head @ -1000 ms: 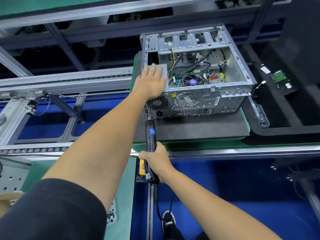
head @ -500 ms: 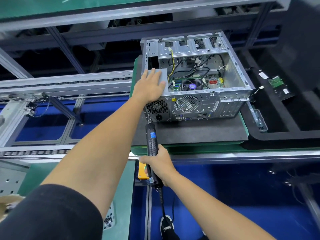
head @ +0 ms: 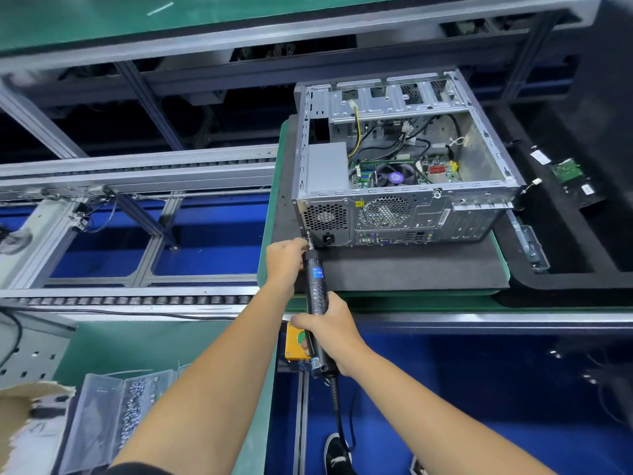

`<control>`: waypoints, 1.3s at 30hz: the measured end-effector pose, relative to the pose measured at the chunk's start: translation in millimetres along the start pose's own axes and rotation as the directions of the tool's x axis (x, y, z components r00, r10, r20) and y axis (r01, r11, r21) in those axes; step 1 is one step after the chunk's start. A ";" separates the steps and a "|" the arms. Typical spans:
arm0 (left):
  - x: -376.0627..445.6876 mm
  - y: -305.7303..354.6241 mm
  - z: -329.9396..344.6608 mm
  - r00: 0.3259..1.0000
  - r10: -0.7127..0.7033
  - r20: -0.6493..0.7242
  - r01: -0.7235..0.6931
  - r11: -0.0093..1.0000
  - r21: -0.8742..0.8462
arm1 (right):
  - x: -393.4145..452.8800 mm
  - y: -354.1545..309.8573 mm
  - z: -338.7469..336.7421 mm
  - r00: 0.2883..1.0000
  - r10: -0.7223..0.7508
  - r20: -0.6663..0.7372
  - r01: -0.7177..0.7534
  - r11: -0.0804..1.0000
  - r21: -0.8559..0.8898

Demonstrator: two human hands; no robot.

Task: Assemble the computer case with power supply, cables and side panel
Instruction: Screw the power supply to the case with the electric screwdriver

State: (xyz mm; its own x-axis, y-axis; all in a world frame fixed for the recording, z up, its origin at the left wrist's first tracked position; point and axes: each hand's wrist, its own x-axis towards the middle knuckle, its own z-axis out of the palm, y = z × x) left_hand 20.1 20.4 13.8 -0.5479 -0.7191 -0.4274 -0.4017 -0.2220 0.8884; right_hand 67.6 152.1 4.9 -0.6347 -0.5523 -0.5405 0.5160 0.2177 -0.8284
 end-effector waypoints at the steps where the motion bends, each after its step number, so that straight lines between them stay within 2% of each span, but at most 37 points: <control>1: 0.0 2.1 1.2 0.999 -0.016 0.032 0.018 0.999 -0.036 | 0.0 -0.5 -0.6 1.000 0.002 0.005 -0.002 1.000 0.005; 5: -1.2 11.7 4.5 0.983 -0.079 0.163 0.117 0.964 -0.238 | -2.2 -3.3 -3.6 0.999 0.013 0.040 -0.014 0.999 0.044; 8: -3.7 13.2 9.5 0.978 -0.114 0.176 0.169 0.926 -0.337 | -5.2 -6.2 -5.0 0.996 0.030 0.082 -0.038 0.995 0.096; 13: -7.4 13.4 19.1 0.982 -0.132 0.136 0.173 0.918 -0.357 | -8.1 -10.8 -10.5 0.987 0.068 0.142 -0.095 0.978 0.188; 16: -8.0 13.3 19.5 0.986 -0.128 0.105 0.158 0.921 -0.357 | -10.5 -13.0 -12.4 0.984 0.041 0.172 -0.069 0.985 0.159; 20: -9.4 13.1 19.5 0.989 -0.132 0.073 0.150 0.917 -0.370 | -10.7 -13.5 -13.2 0.988 0.041 0.152 -0.059 0.991 0.119; 29: -8.0 10.1 17.2 0.990 -0.126 0.057 0.138 0.919 -0.369 | -6.0 -3.4 -7.4 0.990 0.023 0.139 -0.044 0.988 0.150; 34: -12.1 10.5 16.1 0.985 -0.156 0.075 0.173 0.863 -0.475 | -4.5 -1.8 -10.0 0.990 0.029 0.138 -0.047 0.990 0.131; 39: -11.1 9.7 14.3 0.986 -0.149 0.078 0.168 0.859 -0.484 | -2.4 -4.1 -9.9 0.989 0.027 0.148 -0.048 0.989 0.143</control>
State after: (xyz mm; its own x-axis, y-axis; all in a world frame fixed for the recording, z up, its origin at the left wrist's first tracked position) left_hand 11.7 35.6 24.7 -0.5373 -0.6247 -0.5665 -0.0819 -0.6299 0.7723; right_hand 61.3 160.5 8.3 -0.5287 -0.6591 -0.5349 0.6230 0.1267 -0.7719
